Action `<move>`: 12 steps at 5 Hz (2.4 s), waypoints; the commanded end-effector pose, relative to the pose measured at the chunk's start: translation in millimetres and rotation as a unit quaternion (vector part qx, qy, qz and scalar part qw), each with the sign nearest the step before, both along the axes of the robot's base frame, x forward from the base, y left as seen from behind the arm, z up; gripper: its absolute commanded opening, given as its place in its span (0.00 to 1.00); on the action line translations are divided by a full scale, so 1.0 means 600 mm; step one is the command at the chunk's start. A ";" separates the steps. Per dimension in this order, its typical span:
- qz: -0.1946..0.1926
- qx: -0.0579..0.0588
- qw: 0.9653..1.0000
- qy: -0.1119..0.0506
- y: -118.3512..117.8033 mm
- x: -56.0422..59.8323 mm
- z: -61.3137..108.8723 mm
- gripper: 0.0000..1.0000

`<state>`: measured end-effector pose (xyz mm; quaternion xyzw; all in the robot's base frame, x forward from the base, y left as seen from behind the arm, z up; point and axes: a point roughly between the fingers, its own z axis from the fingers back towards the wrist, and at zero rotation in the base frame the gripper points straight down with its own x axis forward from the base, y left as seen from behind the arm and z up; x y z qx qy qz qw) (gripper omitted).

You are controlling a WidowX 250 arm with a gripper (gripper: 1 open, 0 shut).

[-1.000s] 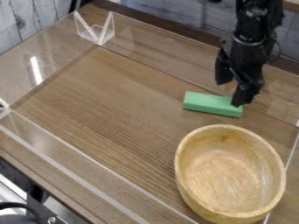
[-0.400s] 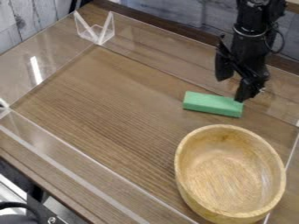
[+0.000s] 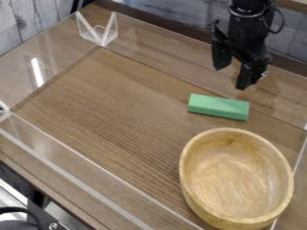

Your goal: Put green object into wooden bowl

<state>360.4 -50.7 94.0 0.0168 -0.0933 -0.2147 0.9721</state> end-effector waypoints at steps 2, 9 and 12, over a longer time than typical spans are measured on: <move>-0.028 -0.014 0.999 -0.013 0.006 0.001 0.029 1.00; -0.260 -0.025 0.963 0.060 0.024 -0.005 -0.062 1.00; -0.291 -0.028 0.952 0.090 0.019 -0.010 -0.102 1.00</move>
